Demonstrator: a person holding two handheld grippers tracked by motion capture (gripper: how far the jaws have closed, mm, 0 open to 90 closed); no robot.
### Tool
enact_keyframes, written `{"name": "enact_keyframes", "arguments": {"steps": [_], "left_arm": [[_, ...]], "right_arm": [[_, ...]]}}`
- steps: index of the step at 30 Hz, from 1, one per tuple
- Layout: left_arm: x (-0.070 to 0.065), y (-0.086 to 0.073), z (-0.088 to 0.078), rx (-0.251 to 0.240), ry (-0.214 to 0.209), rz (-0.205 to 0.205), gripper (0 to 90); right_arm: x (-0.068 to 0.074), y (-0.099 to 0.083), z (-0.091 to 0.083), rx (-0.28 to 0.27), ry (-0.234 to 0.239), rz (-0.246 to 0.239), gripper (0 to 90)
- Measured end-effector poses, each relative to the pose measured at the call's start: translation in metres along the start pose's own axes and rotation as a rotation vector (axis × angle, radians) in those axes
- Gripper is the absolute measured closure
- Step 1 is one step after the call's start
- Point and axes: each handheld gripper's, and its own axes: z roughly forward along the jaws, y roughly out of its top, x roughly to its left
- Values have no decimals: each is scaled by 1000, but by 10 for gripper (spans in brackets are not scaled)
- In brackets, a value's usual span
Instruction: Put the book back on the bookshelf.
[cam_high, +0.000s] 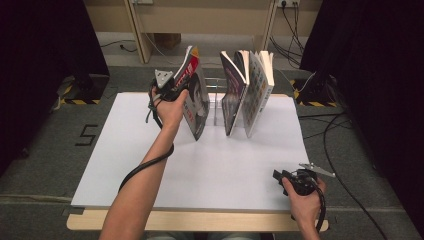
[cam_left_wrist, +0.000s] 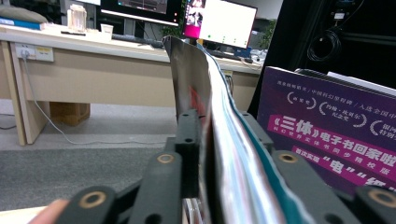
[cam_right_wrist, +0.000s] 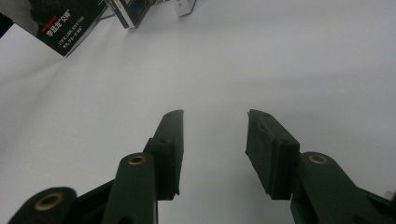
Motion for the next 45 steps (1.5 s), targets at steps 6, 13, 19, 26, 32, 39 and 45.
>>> {"name": "enact_keyframes", "arguments": {"steps": [6,13,19,26,32,39,45], "left_arm": [[2,-1,0,25,-12,-20,624],[4,1,0,36,-6,-45,561],[4,3,3,67,-7,-58,601],[0,4,8,92,23,-33,858],[-10,4,10,41,22,40,861],[-4,-6,9,4,42,6,860],[0,-6,8,20,36,22,818]], "right_arm": [[0,0,0,-1,-1,-7,574],[1,0,1,1,0,-9,574],[0,0,1,3,-2,-13,574],[1,0,1,11,3,-6,573],[0,0,1,6,1,-14,574],[-1,0,0,9,4,1,574],[-1,0,-1,6,3,-1,574]]}}
